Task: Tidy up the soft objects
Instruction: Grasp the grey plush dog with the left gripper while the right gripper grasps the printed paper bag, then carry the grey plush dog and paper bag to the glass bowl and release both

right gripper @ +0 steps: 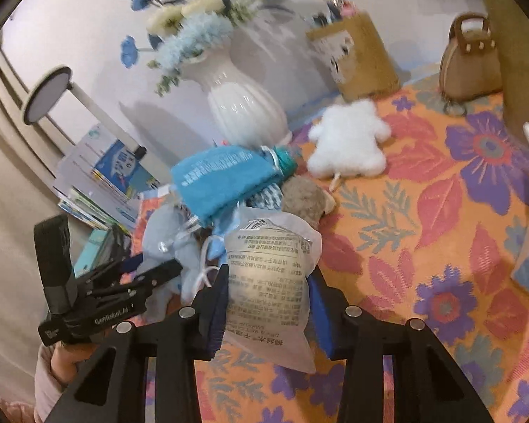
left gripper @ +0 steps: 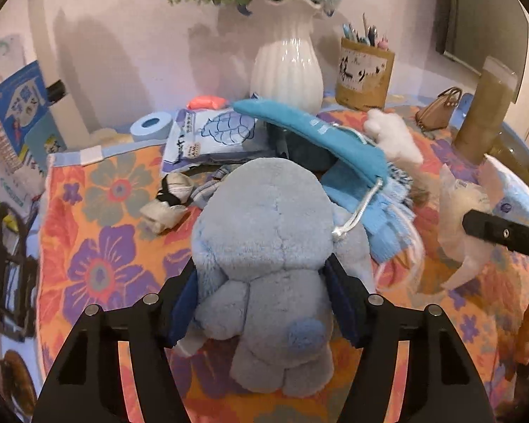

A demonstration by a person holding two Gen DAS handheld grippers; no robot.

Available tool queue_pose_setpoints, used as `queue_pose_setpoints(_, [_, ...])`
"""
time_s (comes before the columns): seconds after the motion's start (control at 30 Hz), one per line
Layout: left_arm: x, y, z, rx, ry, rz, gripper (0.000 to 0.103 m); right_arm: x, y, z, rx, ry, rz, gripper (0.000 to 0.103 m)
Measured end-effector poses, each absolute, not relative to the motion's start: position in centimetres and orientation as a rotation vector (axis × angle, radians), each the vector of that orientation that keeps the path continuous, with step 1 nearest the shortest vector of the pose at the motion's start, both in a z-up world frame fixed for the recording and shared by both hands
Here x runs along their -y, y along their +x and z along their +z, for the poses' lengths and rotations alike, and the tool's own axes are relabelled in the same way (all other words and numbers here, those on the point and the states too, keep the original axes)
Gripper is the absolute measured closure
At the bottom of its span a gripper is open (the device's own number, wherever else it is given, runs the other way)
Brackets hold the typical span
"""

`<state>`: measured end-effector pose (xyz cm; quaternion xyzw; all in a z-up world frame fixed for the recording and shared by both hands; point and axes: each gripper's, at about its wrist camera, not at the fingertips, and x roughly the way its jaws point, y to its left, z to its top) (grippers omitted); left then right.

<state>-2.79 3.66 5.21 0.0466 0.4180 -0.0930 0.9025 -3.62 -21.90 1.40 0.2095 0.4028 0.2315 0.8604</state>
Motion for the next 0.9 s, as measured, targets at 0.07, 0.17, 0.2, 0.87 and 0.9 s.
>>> queue_pose_setpoints(0.07, [-3.3,-3.5,5.8,-0.854,0.08,-0.194,0.039,22.2,-4.3,2.1,-0.828,0.435,0.488,0.062])
queue_pose_setpoints(0.17, [-2.5,-4.2,7.2,-0.834,0.046,-0.215,0.039,23.1,-5.6,3.0,-0.803,0.433,0.484,0.062])
queue_pose_setpoints(0.2, [-2.1,-4.4,7.6,-0.826,0.042,-0.22,0.039,23.3,-5.9,3.3,-0.796,0.434,0.481,0.062])
queue_pose_setpoints(0.87, [14.7,-2.1,15.8,-0.679,0.048,-0.523,0.039,36.7,-8.3,14.2,-0.555,0.452,0.405,0.062])
queue_pose_setpoints(0.9, [15.7,-2.0,16.3,-0.669,0.05,-0.544,0.039,37.3,-8.0,14.6,-0.547,0.448,0.396,0.062])
